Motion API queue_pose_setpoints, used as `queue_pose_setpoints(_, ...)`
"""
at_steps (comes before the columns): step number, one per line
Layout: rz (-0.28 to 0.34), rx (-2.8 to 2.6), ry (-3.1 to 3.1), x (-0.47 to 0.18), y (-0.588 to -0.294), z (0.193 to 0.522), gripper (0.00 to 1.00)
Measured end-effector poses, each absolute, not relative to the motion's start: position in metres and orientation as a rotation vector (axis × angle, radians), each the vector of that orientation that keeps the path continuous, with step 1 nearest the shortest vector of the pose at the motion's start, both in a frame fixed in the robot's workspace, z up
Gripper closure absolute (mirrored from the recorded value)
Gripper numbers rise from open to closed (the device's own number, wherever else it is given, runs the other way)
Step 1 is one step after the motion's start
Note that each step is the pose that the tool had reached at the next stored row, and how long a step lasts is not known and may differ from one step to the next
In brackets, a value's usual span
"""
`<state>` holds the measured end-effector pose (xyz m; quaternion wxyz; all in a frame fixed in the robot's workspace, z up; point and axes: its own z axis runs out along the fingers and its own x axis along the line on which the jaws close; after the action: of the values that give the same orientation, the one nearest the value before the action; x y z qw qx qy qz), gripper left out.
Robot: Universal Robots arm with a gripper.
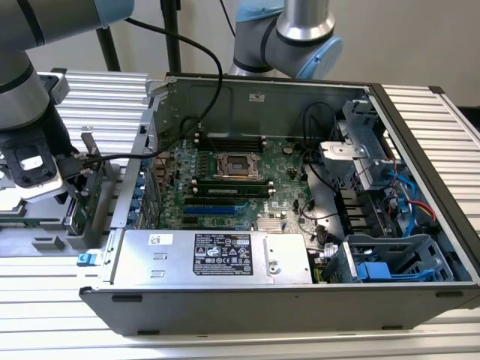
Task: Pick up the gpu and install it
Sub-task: 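Pick up the gpu and move the gpu toward the slot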
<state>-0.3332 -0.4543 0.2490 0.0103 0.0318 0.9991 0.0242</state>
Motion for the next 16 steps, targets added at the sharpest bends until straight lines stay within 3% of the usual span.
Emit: queue_pose_setpoints(16, 0.076, 0.087, 3.119, -0.3332, -0.4543, 0.243, 0.0)
